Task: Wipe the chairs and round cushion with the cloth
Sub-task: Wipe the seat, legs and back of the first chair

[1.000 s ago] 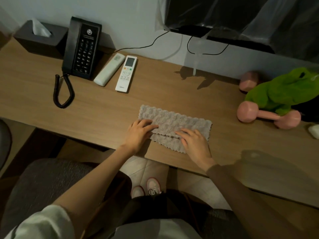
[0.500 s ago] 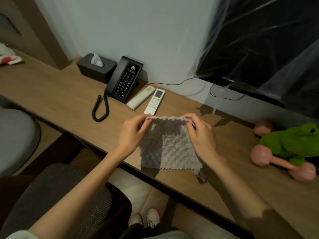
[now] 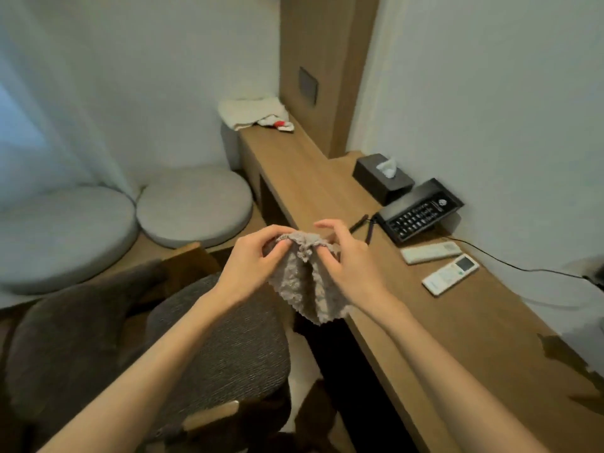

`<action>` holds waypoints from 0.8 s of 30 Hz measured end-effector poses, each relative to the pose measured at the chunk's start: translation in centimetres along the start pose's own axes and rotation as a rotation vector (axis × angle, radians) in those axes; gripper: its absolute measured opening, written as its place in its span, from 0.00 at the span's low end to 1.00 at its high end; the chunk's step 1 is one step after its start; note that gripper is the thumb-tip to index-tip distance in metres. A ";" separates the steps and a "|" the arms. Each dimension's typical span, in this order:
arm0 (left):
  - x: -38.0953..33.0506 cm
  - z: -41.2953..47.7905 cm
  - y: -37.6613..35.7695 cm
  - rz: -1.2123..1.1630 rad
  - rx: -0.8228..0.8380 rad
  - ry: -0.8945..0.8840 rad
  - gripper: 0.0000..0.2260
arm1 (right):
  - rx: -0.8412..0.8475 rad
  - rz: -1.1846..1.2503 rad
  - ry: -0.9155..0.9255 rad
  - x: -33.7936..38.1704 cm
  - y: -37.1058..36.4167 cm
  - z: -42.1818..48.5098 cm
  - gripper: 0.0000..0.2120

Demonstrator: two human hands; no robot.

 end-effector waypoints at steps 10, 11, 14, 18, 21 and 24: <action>10.3 -13.6 18.9 0.046 -0.267 0.268 0.07 | 0.258 0.122 0.145 14.2 -19.3 1.3 0.05; 11.7 -15.2 20.7 0.064 -0.290 0.302 0.08 | 0.257 0.115 0.142 15.2 -21.1 1.4 0.05; 16.3 -20.5 25.8 0.103 -0.355 0.437 0.11 | 0.246 0.048 0.147 17.9 -26.1 1.6 0.05; 21.6 -27.2 30.9 0.191 -0.403 0.591 0.16 | 0.329 0.090 0.069 20.4 -32.4 1.8 0.03; 24.8 -30.7 33.3 0.224 -0.430 0.696 0.18 | 0.391 0.075 0.069 21.8 -36.4 2.2 0.02; 27.0 -32.0 34.4 0.267 -0.412 0.757 0.19 | 0.398 0.060 0.085 22.7 -39.6 3.4 0.02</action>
Point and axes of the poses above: each hand's wrist, its own z-axis towards the middle knuckle, its own y-axis out of the back of the hand, x = y × z, the point moved 7 cm from there along z, towards the middle knuckle, and after that the axes turned 1 degree about x, right-handed, at the moved point
